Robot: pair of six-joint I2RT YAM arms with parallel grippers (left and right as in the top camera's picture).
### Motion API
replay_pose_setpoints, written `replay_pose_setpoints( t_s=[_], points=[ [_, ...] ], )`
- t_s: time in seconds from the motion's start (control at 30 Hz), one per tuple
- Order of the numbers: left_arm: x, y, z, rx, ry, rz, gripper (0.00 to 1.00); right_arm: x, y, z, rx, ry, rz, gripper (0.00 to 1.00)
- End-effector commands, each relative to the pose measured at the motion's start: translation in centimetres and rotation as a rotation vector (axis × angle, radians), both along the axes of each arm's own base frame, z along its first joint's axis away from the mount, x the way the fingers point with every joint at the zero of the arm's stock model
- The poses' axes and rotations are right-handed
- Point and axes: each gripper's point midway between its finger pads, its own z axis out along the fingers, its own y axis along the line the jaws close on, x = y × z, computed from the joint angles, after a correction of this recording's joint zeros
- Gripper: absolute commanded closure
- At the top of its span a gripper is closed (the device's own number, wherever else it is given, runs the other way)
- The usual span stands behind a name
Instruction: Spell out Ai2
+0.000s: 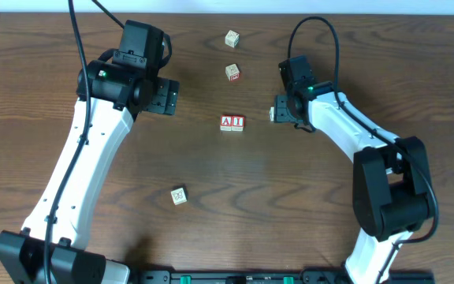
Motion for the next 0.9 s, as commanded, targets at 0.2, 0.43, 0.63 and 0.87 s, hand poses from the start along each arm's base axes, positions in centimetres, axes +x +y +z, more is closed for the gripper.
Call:
replay_pose_setpoints(
  t_s=[0.2,0.43,0.63,0.87],
  points=[
    [0.0,0.2,-0.2,0.021,0.005,-0.001,0.05,0.3,-2.5,-2.7,-0.034,0.035,-0.052,0.34],
    [0.0,0.2,-0.2,0.021,0.005,-0.001,0.04,0.5,-3.7,-2.7,-0.021,0.038,-0.075,0.34],
    [0.0,0.2,-0.2,0.021,0.005,-0.001,0.05,0.7,-3.9,-2.7,0.002,0.037,-0.084,0.34],
    [0.0,0.2,-0.2,0.021,0.005,-0.001,0.05,1.2,-3.5,-2.3,0.034,0.014,-0.078,0.35]
  ],
)
